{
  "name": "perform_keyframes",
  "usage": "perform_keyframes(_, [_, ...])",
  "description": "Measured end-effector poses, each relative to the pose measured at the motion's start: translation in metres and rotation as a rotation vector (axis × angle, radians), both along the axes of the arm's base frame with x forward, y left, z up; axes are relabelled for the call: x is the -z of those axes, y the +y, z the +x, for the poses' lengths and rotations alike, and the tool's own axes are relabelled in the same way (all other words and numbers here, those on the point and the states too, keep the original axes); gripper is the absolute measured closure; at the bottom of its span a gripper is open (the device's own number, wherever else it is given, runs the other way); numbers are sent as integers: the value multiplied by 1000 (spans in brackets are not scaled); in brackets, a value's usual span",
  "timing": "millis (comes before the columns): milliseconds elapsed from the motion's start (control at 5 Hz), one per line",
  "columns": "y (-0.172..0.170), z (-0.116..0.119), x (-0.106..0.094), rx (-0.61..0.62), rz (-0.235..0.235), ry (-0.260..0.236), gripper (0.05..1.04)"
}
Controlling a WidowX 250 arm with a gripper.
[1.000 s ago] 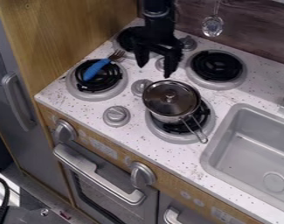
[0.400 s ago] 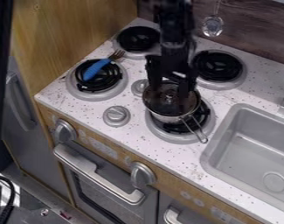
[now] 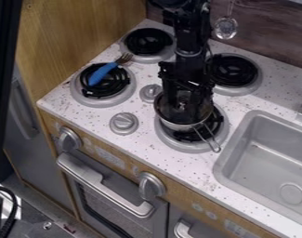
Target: Remove the lid from the saucepan
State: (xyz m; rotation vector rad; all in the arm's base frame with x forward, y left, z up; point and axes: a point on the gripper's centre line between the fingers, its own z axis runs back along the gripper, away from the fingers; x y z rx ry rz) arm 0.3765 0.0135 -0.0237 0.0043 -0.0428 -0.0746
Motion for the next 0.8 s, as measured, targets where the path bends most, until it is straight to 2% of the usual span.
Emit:
perform_keyframes(200, [1, 0, 0, 18, 5, -1, 680])
perform_keyframes(400, [4, -1, -3, 63, 30, 5, 814])
perform_keyframes(600, [16, 20, -38, 73, 64, -75, 814])
perform_keyframes(800, [48, 55, -88, 9, 72, -172, 814])
